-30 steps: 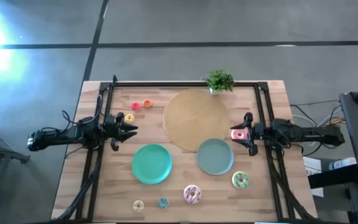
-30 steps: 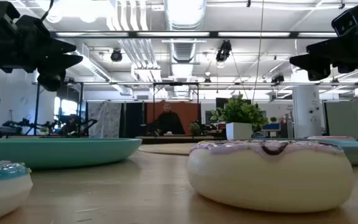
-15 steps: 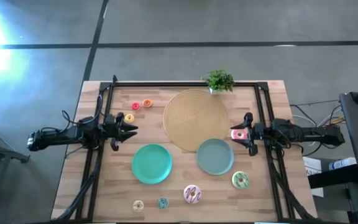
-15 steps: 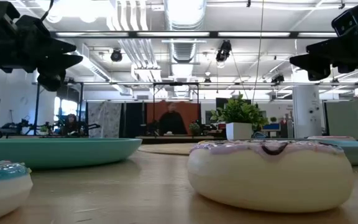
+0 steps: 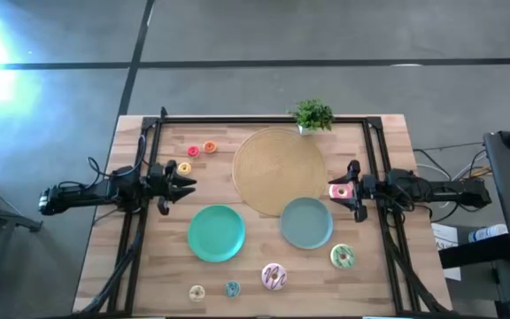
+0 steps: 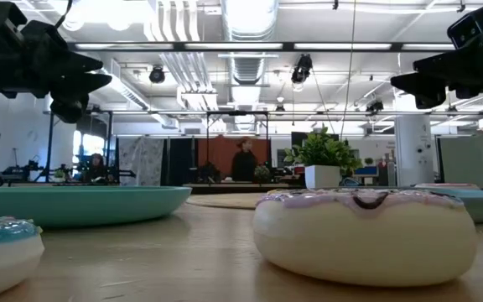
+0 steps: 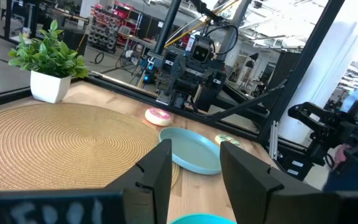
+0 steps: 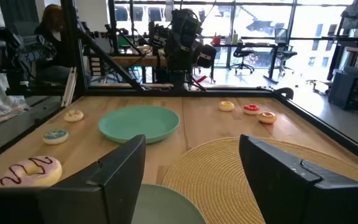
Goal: Pick & Place donuts
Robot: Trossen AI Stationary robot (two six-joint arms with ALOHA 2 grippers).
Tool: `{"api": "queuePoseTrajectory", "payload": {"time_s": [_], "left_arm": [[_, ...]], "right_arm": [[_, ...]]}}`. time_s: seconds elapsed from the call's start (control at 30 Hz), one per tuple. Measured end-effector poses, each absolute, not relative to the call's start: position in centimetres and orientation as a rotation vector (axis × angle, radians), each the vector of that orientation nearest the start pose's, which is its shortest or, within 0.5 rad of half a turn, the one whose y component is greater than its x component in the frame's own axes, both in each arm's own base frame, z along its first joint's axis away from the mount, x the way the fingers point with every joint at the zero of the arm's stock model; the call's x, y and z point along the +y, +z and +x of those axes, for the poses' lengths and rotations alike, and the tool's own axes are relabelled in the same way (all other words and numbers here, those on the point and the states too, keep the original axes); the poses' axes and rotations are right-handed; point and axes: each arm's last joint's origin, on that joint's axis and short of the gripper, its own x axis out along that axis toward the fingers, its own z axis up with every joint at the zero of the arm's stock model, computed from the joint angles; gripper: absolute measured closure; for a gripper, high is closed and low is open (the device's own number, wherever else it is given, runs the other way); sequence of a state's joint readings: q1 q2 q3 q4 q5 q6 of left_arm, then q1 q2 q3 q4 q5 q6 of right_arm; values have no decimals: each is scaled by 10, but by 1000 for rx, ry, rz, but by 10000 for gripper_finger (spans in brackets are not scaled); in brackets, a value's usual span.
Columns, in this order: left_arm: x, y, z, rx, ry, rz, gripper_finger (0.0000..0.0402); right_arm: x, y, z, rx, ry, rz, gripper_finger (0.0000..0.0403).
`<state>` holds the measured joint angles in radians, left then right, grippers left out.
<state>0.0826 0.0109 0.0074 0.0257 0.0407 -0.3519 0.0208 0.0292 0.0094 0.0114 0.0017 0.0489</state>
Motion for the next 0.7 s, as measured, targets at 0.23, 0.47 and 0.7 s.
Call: {"api": "queuePoseTrajectory", "payload": {"time_s": [0.23,0.47,0.7], "left_arm": [[7,168,98,-29,37,-350,291],[7,168,98,-29,38,-350,291],[7,168,98,-29,38,-350,291]], "right_arm": [[2,166,99,10,18,582,160],[-1,165,100,-32,-88,980,161],[-4,168,102,-112,-156,1119,161]]}}
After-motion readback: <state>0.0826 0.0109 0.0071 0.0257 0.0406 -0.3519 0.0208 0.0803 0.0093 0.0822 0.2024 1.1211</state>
